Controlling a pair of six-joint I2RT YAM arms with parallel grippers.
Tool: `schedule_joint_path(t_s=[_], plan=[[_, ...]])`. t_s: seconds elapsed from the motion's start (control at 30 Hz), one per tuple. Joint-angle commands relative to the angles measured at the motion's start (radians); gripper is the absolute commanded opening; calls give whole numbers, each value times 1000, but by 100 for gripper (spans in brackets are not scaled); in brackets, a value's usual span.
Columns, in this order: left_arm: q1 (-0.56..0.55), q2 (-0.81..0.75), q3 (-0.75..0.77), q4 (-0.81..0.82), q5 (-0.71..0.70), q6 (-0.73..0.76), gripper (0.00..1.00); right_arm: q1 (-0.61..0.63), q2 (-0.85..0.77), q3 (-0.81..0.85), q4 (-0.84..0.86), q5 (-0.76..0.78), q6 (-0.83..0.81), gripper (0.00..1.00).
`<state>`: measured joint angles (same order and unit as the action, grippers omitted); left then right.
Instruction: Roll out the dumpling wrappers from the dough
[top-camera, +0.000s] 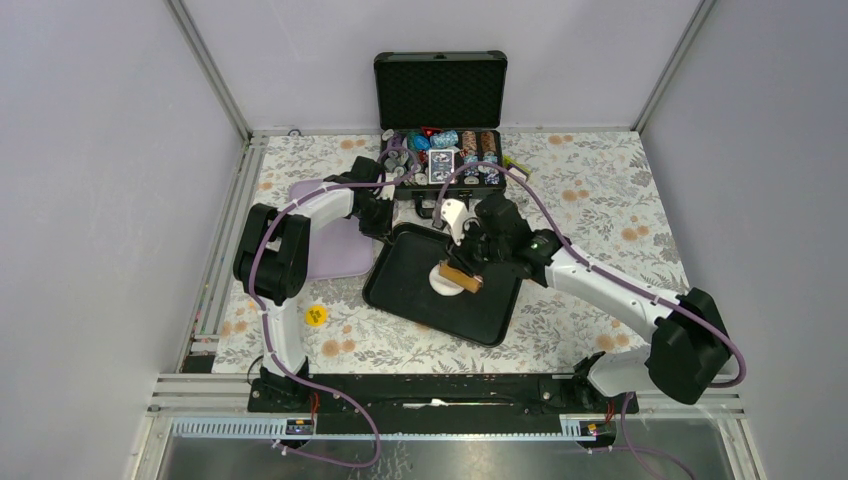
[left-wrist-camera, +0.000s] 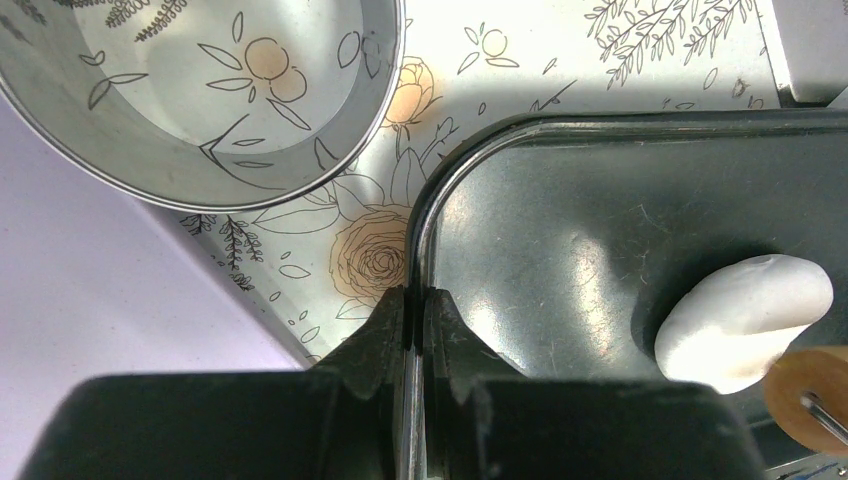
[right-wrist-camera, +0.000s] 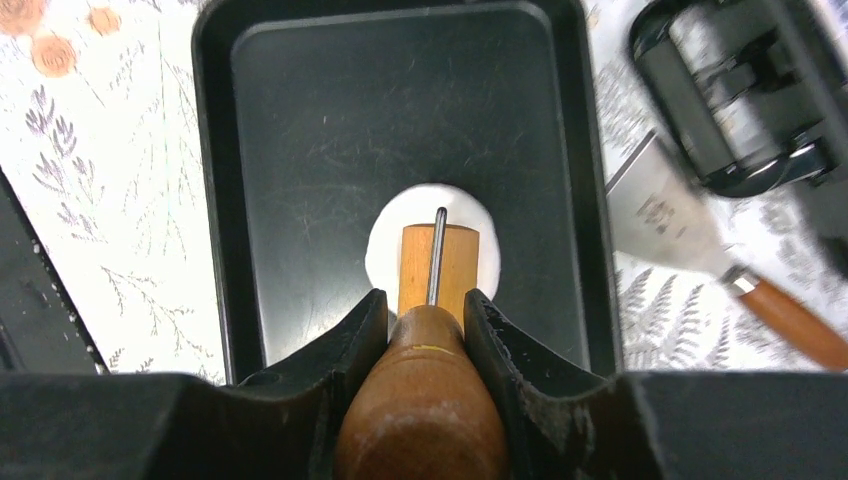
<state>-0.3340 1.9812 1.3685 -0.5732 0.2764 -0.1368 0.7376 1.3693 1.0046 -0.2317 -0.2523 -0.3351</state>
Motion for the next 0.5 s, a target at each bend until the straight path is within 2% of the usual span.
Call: schedule_joint_path(t_s=[0.0, 0.17, 0.47], plan=[[-11, 71, -31, -62, -80, -9, 0, -4, 8, -60, 82, -11, 61, 0], [-11, 70, -31, -62, -80, -9, 0, -4, 56, -108, 125, -46, 75, 0], [-11, 72, -31, -63, -77, -7, 0, -4, 55, -195, -4, -147, -53, 0]])
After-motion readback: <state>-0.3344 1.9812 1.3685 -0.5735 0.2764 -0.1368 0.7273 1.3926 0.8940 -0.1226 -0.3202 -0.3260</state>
